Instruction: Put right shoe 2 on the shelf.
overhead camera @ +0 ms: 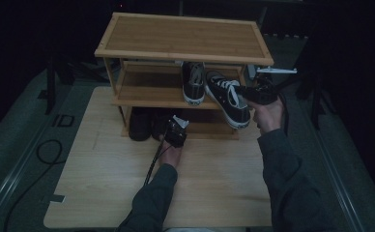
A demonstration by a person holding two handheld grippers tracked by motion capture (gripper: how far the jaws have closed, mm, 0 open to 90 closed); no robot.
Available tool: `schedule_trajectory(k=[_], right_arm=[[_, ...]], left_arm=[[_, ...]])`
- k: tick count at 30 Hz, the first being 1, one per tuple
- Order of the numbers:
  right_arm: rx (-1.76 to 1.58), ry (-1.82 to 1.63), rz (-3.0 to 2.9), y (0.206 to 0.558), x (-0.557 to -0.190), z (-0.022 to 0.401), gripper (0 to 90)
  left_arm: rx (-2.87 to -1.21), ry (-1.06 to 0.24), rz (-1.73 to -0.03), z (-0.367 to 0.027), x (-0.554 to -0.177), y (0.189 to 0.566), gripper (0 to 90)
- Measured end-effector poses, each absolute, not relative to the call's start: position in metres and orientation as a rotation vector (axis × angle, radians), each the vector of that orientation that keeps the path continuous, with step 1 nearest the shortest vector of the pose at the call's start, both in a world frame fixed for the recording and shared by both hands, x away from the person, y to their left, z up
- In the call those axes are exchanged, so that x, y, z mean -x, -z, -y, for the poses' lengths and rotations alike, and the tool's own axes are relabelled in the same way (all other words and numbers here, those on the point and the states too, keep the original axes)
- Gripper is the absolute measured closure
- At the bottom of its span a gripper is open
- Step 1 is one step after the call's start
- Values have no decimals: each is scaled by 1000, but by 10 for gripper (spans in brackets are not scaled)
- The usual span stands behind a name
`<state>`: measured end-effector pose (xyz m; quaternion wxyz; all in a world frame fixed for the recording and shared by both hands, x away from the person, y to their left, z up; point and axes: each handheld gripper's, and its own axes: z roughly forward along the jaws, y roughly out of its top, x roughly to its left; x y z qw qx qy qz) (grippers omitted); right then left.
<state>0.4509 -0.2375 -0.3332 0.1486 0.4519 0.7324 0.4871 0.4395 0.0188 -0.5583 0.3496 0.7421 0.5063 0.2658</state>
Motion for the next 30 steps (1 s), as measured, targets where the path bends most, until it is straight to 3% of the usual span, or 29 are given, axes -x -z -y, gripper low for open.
schedule_trajectory(k=[5, 10, 18, 26, 30], right_arm=[[-1321, -1408, -2100, 337, -453, 241, 866], [-1340, -1389, -2135, 336, -457, 247, 756], [-1279, -1403, -2112, 322, -444, 259, 685], [-1240, -1377, -2101, 314, -431, 274, 685], [-1243, -1347, -2115, 315, -424, 280, 729]], left_arm=[[-1923, -688, -1311, -19, -439, 558, 900], [-1923, -688, -1311, -19, -439, 558, 900], [-1925, -688, -1311, -19, -439, 558, 900], [-1923, -689, -1312, -19, -439, 558, 900], [-1923, -688, -1311, -19, -439, 558, 900]])
